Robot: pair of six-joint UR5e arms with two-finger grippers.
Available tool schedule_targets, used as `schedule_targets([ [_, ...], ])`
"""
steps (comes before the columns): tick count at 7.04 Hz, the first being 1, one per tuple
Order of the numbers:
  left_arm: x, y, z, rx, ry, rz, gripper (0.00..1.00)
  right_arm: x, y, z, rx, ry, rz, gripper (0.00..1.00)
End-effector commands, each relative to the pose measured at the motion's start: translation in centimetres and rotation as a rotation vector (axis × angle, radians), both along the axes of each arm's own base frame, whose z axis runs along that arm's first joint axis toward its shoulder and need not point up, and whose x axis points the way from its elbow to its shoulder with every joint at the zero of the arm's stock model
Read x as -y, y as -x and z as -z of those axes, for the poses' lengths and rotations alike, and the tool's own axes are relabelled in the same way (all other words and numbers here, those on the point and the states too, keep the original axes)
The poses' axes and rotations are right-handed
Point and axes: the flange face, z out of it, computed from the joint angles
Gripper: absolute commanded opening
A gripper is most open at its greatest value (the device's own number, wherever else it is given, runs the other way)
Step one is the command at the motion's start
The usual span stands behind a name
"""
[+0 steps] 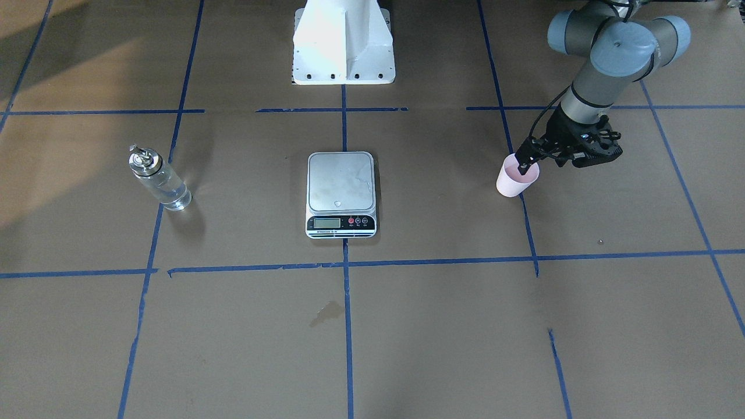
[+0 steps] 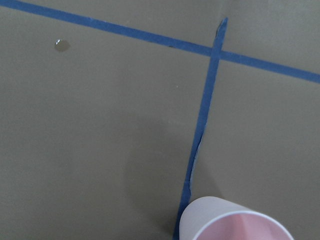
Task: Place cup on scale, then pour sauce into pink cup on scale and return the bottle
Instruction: 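Move the left gripper to the pink paper cup and grasp it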
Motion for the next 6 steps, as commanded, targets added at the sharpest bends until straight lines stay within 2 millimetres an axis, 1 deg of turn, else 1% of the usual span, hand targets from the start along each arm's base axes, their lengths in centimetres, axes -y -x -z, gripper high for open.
schedule_targets([
  [1,-0.8,-1.3,-0.2,0.003,0.004,-0.028,0.83,-0.1,0.0,-0.1,0.001,0.002,0.001,1.00],
  [2,-0.9,-1.3,-0.2,0.003,0.001,-0.030,0.22,-0.1,0.0,-0.2,0.001,0.005,0.001,1.00],
  [3,-0.9,-1.1,0.2,-0.002,-0.002,-0.028,0.00,-0.1,0.0,-0.1,0.001,0.002,0.001,1.00],
  [5,-0.6,-0.6,0.8,-0.012,-0.005,-0.020,0.00,-0.1,0.0,0.0,0.001,0.000,0.001,1.00],
  [6,-0.3,0.6,2.1,-0.027,-0.016,-0.002,0.00,-0.1,0.0,0.0,0.001,-0.001,0.001,1.00],
])
